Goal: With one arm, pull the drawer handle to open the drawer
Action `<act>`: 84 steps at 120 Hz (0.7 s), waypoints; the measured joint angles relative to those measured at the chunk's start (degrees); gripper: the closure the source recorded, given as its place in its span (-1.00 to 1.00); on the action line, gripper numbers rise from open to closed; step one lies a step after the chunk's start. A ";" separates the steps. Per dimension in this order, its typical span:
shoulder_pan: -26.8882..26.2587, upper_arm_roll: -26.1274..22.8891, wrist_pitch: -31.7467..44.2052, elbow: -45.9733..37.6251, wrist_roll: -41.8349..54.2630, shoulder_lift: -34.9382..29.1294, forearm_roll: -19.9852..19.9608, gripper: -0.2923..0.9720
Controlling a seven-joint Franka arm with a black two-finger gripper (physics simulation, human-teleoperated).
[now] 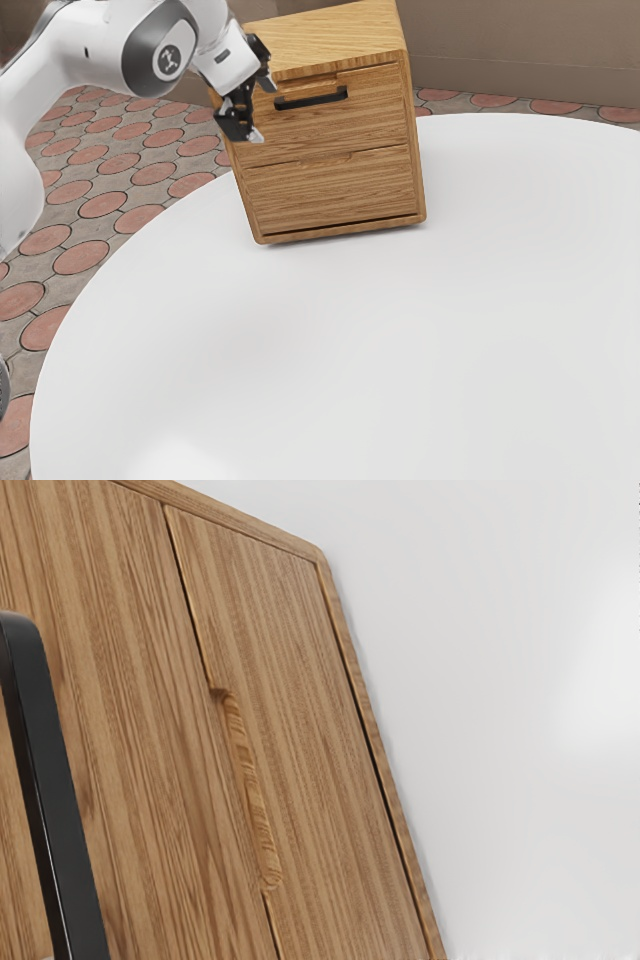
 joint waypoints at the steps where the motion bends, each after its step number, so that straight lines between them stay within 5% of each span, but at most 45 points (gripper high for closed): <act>1: 0.01 0.03 0.02 0.00 0.17 -0.05 -0.03 -0.53; 84: 0.57 3.15 8.43 4.78 2.78 -6.30 -3.08 -0.53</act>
